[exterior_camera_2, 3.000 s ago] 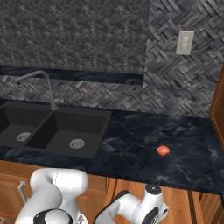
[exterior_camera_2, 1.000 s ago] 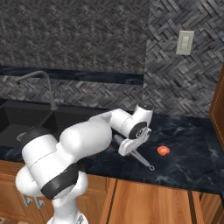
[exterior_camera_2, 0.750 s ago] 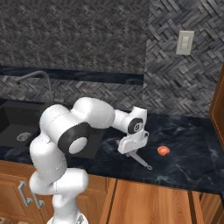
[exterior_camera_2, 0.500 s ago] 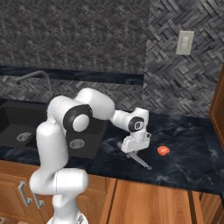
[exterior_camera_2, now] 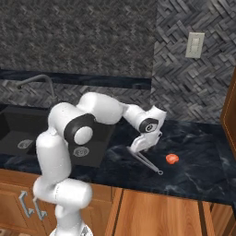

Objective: Pick the tongs from the drawer and place it on the counter.

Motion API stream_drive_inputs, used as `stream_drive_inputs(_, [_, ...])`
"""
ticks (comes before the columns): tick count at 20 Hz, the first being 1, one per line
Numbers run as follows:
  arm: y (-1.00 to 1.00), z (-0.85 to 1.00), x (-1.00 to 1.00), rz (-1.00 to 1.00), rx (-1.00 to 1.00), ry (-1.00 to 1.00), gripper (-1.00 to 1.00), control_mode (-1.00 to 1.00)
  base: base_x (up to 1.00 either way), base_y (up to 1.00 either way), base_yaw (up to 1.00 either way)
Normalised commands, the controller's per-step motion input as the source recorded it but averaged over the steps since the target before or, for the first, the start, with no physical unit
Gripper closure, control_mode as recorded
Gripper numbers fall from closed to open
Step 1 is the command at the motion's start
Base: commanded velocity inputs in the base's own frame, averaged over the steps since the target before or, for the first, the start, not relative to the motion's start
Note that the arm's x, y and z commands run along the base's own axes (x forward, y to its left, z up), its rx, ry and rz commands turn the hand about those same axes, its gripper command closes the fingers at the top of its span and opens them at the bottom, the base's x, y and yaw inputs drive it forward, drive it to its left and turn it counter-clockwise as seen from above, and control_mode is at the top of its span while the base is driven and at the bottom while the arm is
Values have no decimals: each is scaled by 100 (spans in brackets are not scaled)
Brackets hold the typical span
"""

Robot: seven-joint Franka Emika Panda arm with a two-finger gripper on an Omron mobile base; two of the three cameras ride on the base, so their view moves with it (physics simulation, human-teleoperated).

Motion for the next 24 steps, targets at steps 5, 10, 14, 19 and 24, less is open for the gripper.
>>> stream_drive_inputs(5, [96,18,-64,0,-12,-78,-100,-100,0,0,0])
stream_drive_inputs(10, [100,37,-77,0,-15,-66,-100,-100,0,0,0])
stream_drive_inputs(14, [100,60,-83,1,-20,-44,-100,-100,0,0,0])
stream_drive_inputs(19, [100,83,-47,7,-15,-6,-100,-100,0,0,0])
stream_drive_inputs(24, [100,63,-24,6,-11,0,-100,-100,0,0,0])
